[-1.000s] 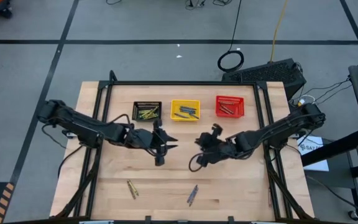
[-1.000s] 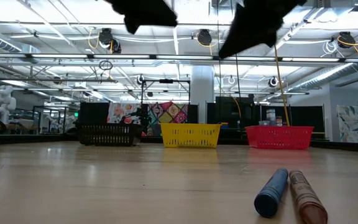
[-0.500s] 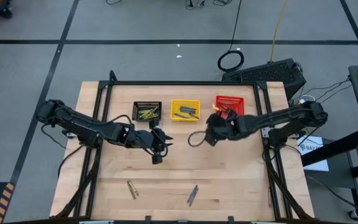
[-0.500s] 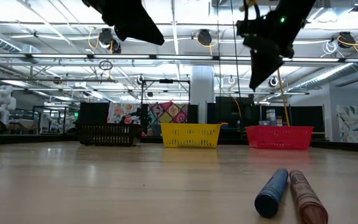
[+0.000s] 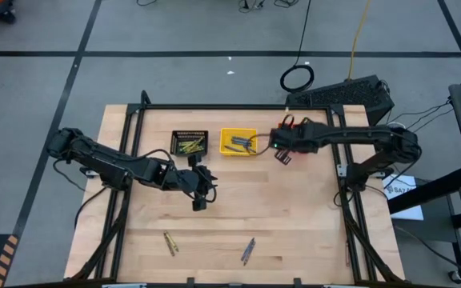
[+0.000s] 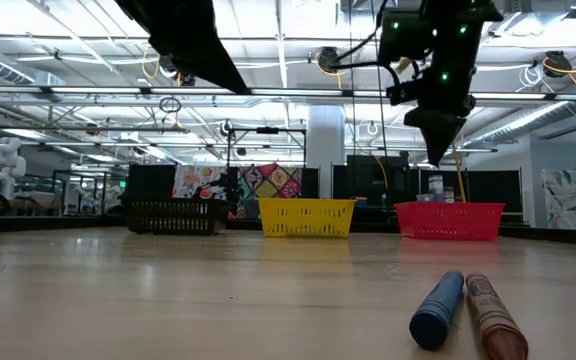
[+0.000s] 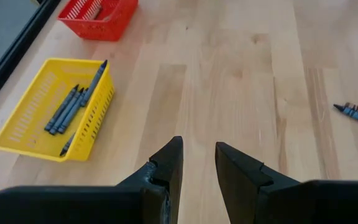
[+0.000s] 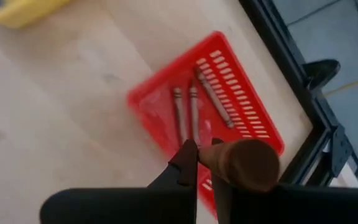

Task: Sort crayons
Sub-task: Put the brown crayon into the red bin

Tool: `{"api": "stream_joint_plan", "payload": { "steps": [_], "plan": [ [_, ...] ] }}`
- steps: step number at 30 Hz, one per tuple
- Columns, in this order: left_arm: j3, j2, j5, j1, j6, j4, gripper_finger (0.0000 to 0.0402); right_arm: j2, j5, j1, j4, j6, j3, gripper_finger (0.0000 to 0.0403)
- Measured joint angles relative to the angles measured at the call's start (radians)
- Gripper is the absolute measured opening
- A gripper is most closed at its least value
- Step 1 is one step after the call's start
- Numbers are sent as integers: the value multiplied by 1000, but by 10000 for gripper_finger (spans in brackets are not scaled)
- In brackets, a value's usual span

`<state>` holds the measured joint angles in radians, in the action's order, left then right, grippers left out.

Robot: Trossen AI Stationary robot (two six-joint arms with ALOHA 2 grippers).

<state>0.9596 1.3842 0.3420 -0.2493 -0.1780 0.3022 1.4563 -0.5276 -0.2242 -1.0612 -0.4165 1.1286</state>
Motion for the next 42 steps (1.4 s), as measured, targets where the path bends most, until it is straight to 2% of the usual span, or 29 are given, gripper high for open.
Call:
{"api": "stream_joint_plan", "payload": {
  "steps": [3, 7, 11, 16, 24, 32, 42],
  "plan": [
    [0, 0, 0, 0, 0, 6, 102, 0, 28, -70, 0, 45, 0, 0],
    [0, 0, 0, 0, 0, 34, 102, 0, 132, -167, -4, 104, 0, 0],
    [0, 0, 0, 0, 0, 51, 102, 0, 184, -244, -5, 132, 0, 0],
    [0, 0, 0, 0, 0, 51, 102, 3, 319, -310, -7, 159, 0, 4],
    [0, 0, 0, 0, 0, 52, 102, 55, 323, -371, -21, 175, -1, 34],
    [0, 0, 0, 0, 1, 57, 102, 108, 322, -378, -32, 197, -2, 53],
    [0, 0, 0, 0, 0, 58, 102, 110, 324, -378, -28, 204, -2, 67]
  ]
}}
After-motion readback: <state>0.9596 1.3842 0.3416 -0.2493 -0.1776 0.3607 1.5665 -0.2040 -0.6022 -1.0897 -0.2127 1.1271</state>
